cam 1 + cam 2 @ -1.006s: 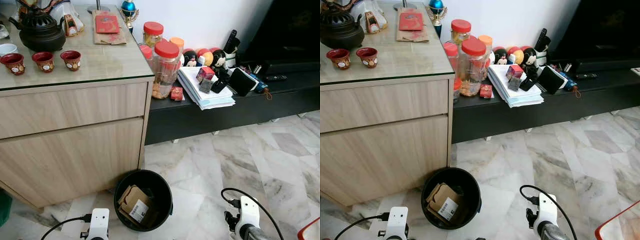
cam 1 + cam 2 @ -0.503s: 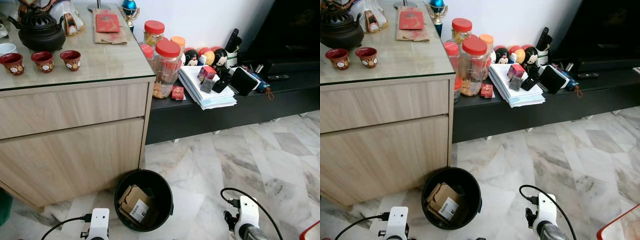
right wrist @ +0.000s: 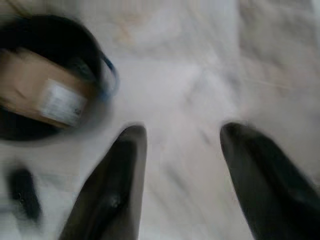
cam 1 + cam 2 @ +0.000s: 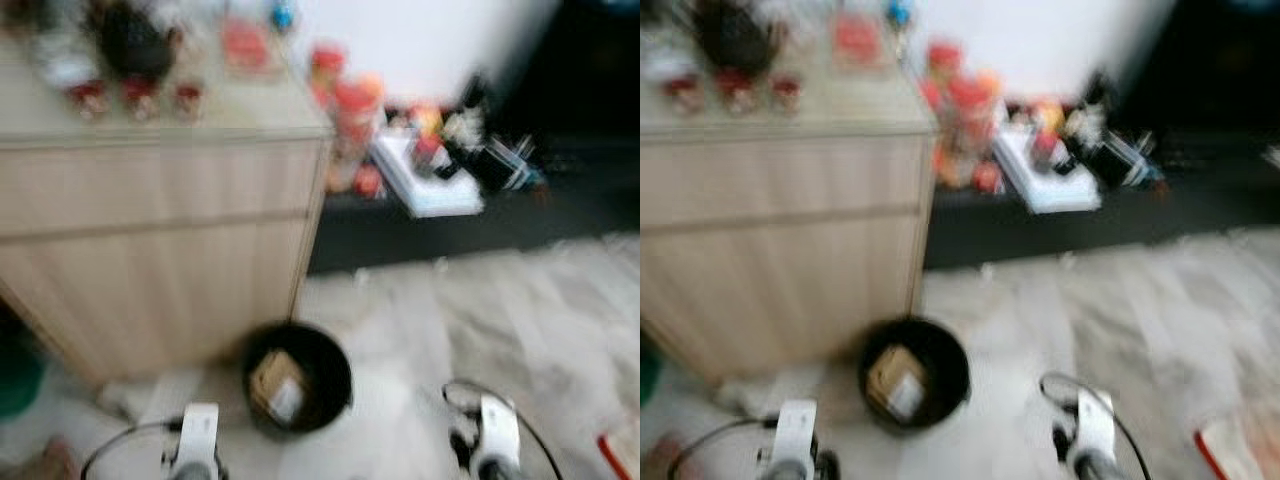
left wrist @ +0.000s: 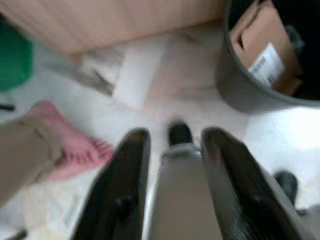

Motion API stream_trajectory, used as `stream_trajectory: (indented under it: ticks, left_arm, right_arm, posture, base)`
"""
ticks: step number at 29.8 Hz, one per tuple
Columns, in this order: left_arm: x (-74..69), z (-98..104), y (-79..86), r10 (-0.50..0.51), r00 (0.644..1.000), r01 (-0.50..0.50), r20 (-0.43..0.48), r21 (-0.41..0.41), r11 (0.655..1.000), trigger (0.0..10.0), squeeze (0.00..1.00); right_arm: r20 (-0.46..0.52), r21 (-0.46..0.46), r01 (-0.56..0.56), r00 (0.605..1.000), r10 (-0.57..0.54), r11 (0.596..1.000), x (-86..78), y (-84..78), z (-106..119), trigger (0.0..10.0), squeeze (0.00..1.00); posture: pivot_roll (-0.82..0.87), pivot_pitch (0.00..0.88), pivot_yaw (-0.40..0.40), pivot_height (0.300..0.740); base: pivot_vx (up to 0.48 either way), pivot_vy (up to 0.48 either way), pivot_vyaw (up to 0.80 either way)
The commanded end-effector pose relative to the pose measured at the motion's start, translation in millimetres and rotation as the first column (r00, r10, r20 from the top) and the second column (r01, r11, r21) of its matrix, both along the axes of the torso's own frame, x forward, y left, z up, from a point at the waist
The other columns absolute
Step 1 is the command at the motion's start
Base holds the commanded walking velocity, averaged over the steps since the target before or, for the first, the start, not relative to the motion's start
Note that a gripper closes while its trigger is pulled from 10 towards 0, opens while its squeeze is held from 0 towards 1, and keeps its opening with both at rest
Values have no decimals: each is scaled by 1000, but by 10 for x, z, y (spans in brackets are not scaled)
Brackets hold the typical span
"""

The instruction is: Picking trash to rubbish bin

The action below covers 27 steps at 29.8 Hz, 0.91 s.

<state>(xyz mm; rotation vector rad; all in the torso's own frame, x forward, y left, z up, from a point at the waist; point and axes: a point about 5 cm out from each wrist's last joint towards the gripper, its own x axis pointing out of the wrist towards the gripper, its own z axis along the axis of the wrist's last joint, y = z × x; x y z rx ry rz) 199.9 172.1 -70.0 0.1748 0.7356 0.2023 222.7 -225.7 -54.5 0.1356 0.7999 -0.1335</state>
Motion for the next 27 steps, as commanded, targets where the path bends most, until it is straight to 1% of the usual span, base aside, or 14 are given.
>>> stream_trajectory:
  ticks: [1, 27]
  left_arm:
    - [-304, -174, 1, 21, 991, -22, -131, -12, 1000, 10000, 0]
    - [-275, -165, -28, 6, 992, -8, -128, -21, 1000, 10000, 0]
  right_arm:
    - [-39, -7, 32, 999, -32, 999, -140, -73, -68, 10000, 0]
    - [-31, -14, 21, 999, -21, 1000, -110, -89, -46, 10000, 0]
  posture:
    - [76, 130, -183, 728]
    - [82, 91, -185, 728]
  base:
    - [-270, 0, 0]
    - [-259, 0, 0]
